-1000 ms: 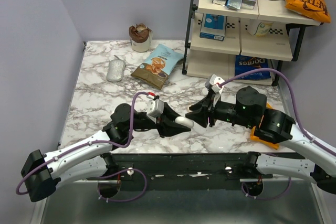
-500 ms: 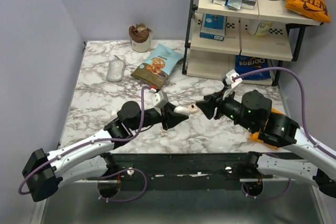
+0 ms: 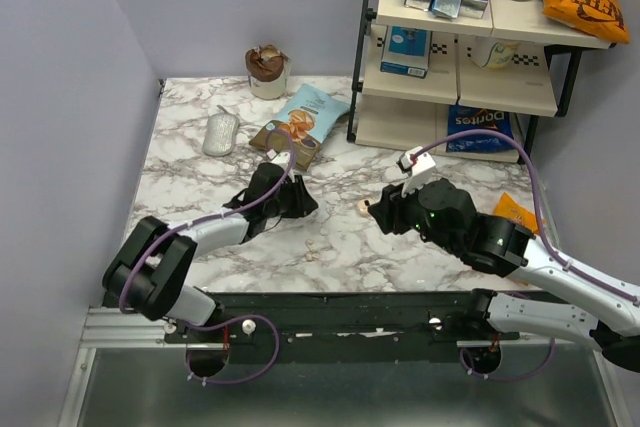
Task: Insert the wireless bluetooth earbuds into the charging case
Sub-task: Place the charging case at the center of the board, then adjust the charging case at the center of the board.
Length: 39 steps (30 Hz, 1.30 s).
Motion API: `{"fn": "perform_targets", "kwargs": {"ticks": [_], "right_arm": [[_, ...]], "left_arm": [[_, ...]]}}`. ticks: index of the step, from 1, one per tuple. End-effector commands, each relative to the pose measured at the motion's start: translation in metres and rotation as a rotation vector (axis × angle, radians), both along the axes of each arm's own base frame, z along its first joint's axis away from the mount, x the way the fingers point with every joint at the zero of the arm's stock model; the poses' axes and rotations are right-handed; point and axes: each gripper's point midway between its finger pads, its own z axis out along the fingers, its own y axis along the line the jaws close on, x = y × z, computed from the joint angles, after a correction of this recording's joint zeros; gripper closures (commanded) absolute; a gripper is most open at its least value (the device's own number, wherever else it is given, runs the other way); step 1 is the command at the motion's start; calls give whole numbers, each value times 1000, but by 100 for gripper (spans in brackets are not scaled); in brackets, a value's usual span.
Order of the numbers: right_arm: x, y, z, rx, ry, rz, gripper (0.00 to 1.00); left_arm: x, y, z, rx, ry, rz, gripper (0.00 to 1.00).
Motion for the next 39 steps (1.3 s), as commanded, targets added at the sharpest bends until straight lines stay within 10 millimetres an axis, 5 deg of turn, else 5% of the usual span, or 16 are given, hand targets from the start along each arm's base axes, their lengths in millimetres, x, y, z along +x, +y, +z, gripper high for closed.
{"fn": "perform_targets", "kwargs": {"ticks": [1, 5, 12, 23, 29, 34, 35, 36, 39], "right_arm": [[0, -4, -5, 0, 6, -21, 46], [1, -4, -5, -1, 1, -15, 46], [1, -4, -3, -6, -13, -10, 46], [2, -10, -5, -22, -27, -21, 46], [3, -10, -7, -19, -25, -27, 46], [7, -16, -11, -21, -24, -78, 44], [11, -19, -11, -22, -36, -107, 43], [13, -22, -12, -23, -36, -126, 41], [20, -26, -20, -28, -45, -185, 34]], "left_arm": [[21, 5, -9, 26, 40, 58, 100], [35, 16, -25, 23, 95, 95, 97], [50, 23, -47, 60, 172, 113, 61], [40, 54, -34, 171, 214, 116, 45], [30, 82, -3, 216, 199, 170, 43], [24, 110, 45, 303, 86, 284, 36], [21, 117, 50, 332, 68, 320, 12], [20, 122, 66, 328, 13, 361, 1], [13, 121, 85, 244, -98, 439, 1]]}}
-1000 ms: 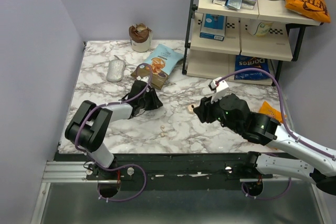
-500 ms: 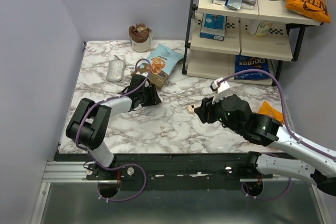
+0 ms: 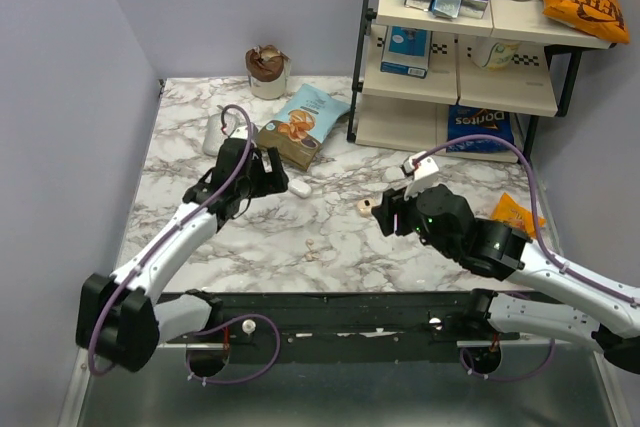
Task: Insert the wireless bluetooth earbuds into the charging case
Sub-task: Adjust the charging case at the center of the board.
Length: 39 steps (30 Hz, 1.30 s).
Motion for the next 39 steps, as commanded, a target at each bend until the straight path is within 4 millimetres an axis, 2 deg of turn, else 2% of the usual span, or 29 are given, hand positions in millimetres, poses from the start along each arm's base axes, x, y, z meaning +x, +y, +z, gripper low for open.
{"fn": "perform_targets", "kwargs": {"ticks": [1, 2, 3, 4, 5, 7, 8, 11, 13, 14, 15, 16, 17, 18, 20, 21, 23, 25, 26, 27, 28, 29, 30, 32, 34, 35, 36, 39], "right_arm": [[14, -13, -11, 5, -26, -123, 31], [15, -11, -9, 24, -30, -123, 29], [15, -10, -12, 28, -27, -120, 29], [15, -10, -15, 33, -23, -121, 26], [16, -10, -17, 35, -20, -131, 25], [18, -10, -21, 37, -8, -143, 23], [20, -6, -29, 18, 14, -139, 22], [28, -4, -45, 17, 88, -154, 22], [41, -13, -60, 24, 153, -229, 22], [43, -14, -62, 44, 170, -248, 22], [47, -21, -63, 75, 183, -287, 22], [49, -21, -61, 96, 175, -295, 22], [50, -21, -59, 106, 166, -292, 22], [53, -22, -59, 92, 156, -282, 22], [59, -20, -70, 55, 182, -272, 22], [65, -23, -76, 25, 192, -275, 22], [72, -19, -101, -53, 246, -274, 22], [75, -13, -118, -93, 287, -267, 22], [77, -7, -134, -117, 329, -252, 22], [77, -2, -140, -124, 346, -241, 22], [80, 2, -144, -124, 353, -239, 21], [82, 5, -155, -144, 375, -242, 20], [85, 6, -158, -150, 376, -248, 20], [90, 7, -165, -172, 381, -260, 18], [95, 8, -174, -198, 387, -269, 17], [97, 8, -176, -204, 382, -273, 17], [98, 9, -183, -225, 390, -268, 16], [102, 11, -188, -256, 386, -257, 16]], "left_arm": [[-11, 20, 25, -95, -127, 240, 1], [-16, 32, 10, -125, -99, 351, 1], [-21, 26, 10, -183, -77, 344, 1], [-24, 16, 9, -191, -86, 251, 1], [-29, -5, 8, -262, -84, 144, 1], [-37, -23, 7, -330, -77, 65, 1], [-39, -32, 7, -357, -92, 23, 1], [-46, -49, 4, -311, -93, -13, 1], [-49, -62, -5, -259, -69, -30, 1], [-46, -70, 1, -256, -67, -36, 1], [-45, -75, -9, -228, -38, -31, 1], [-47, -85, -10, -210, -38, -33, 1], [-42, -92, -2, -199, -51, -22, 1], [-41, -94, -12, -156, -28, -5, 1], [-34, -95, -11, -106, -29, 44, 1], [-33, -95, -19, -82, -8, 56, 1], [-32, -93, -20, -66, 0, 80, 1], [-35, -92, -20, -73, 1, 82, 1], [-39, -90, -24, -71, 7, 78, 1], [-42, -88, -18, -87, -8, 78, 1], [-44, -85, -17, -85, -11, 82, 2], [-50, -79, -21, -71, -5, 85, 2], [-52, -74, -14, -72, -28, 96, 2], [-60, -62, -19, -44, -20, 105, 2], [-64, -55, -10, -56, -47, 113, 2], [-68, -50, -14, -46, -41, 115, 2], [-70, -48, -8, -66, -60, 116, 2], [-73, -43, -7, -82, -74, 121, 2]]}}
